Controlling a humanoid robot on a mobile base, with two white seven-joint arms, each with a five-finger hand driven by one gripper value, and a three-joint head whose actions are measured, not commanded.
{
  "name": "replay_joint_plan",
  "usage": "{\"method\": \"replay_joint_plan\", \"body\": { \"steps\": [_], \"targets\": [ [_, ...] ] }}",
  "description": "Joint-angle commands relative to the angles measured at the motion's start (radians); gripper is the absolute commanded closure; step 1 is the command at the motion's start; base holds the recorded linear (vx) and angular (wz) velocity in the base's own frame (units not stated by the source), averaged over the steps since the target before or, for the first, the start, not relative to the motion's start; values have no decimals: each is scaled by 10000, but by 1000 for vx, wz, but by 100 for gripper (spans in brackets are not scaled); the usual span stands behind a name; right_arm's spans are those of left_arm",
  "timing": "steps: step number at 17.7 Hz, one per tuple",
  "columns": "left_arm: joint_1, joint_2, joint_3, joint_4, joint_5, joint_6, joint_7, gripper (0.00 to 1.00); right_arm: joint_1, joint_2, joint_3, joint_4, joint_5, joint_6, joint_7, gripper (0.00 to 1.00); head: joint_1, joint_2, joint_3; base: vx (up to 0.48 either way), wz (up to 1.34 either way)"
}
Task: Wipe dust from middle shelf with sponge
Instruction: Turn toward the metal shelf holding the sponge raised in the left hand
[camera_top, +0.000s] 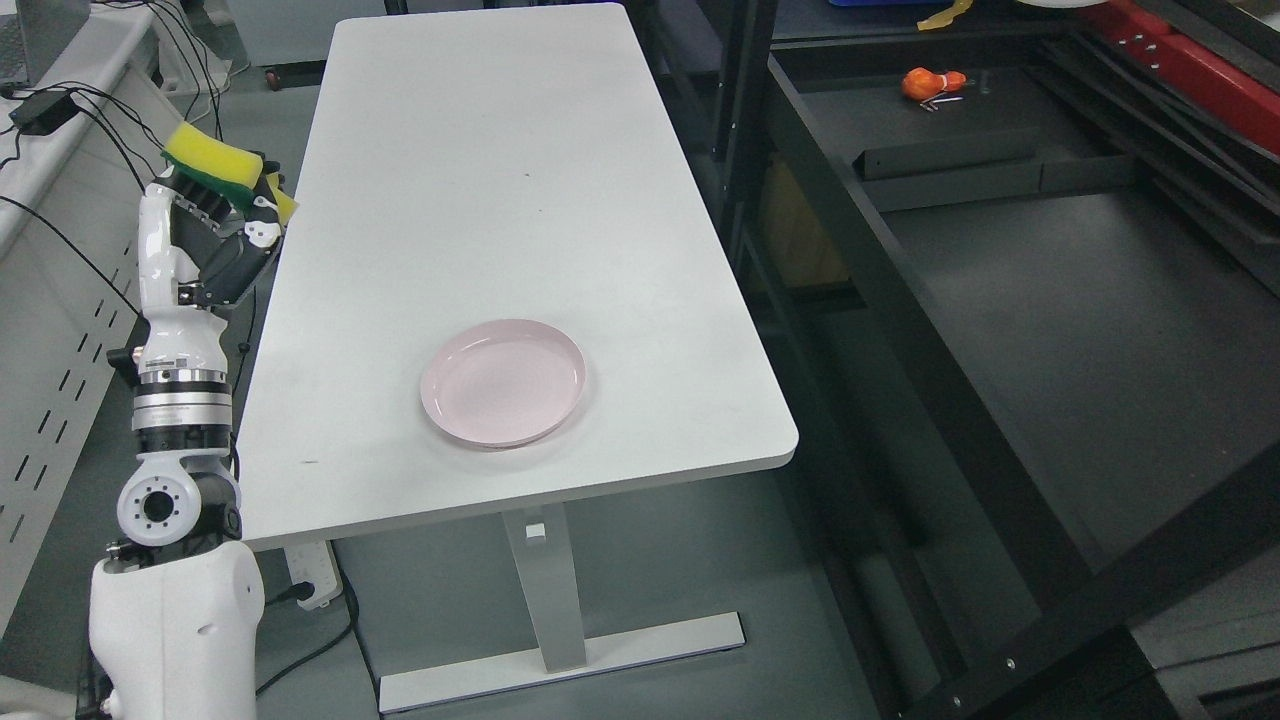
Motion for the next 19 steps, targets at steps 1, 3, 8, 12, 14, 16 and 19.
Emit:
{"method": "replay_joint_plan", "body": {
  "steps": [1,3,8,12,14,16,19],
  "targets": [
    [72,22,100,-105,359,161,204,100,1,-175,-1,-174,0,4,-1,0,0,0,0,-154,-207],
    [72,22,-390,-151,359,146,220,100,1,-175,-1,-174,0,4,-1,0,0,0,0,-177,-249],
    [210,22,-807,-243,405,115,235,100,1,-175,-1,-174,0,4,-1,0,0,0,0,-194,-279],
    [1143,22,-562,-274,650,99,235,100,1,-175,-1,-174,0,4,-1,0,0,0,0,-240,-400],
    [1543,22,-515,-274,726,100,220,100,1,-175,-1,-174,0,4,-1,0,0,0,0,-211,-323],
    [1667,22,-424,-426,727,100,204,100,1,-175,-1,-174,0,4,-1,0,0,0,0,-246,-245],
    [1714,22,-515,-718,727,115,204,100,16,-175,-1,-174,0,4,-1,0,0,0,0,-236,-253]
  ]
}}
